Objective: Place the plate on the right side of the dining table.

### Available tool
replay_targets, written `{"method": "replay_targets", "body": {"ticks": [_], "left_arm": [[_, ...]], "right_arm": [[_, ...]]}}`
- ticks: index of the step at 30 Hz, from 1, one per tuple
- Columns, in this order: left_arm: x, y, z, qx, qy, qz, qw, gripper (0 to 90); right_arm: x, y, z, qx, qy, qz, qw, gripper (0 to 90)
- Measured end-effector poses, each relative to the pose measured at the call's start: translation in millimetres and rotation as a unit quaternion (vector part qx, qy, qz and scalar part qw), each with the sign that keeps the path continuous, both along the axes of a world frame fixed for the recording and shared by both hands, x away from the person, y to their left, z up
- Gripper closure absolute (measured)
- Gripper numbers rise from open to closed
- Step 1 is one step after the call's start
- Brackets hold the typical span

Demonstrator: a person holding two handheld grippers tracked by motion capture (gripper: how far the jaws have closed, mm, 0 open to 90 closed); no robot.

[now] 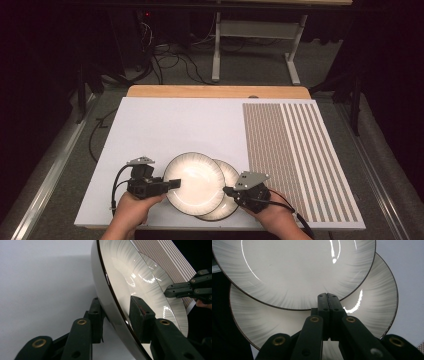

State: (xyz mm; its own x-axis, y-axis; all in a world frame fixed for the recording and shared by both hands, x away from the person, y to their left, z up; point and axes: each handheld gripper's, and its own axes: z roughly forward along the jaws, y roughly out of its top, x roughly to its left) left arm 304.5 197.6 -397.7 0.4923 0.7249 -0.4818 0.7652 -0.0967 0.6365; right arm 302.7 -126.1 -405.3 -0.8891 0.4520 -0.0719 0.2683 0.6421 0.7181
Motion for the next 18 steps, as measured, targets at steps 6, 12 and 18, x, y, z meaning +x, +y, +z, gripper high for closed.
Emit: {"method": "replay_targets", "body": {"ticks": [6,12,18], "left_arm": [[-0.3,0.5,1.3,-0.004,-0.001,0.0,1.0,68.1],[0.1,1.1,1.3,-0.006,-0.002,0.006,1.0,69.2],[0.0,1.9,2.6,-0.003,-0.006,0.014,0.9999,70.8]], "right_arm": [[-0.2,-0.5,0.1,0.001,0.001,0.0,1.0,90.0],[-0.3,-0.8,0.3,-0.001,0.001,-0.001,1.0,90.0],[-0.3,-1.2,0.0,0.003,0.001,-0.004,1.0,90.0]]}}
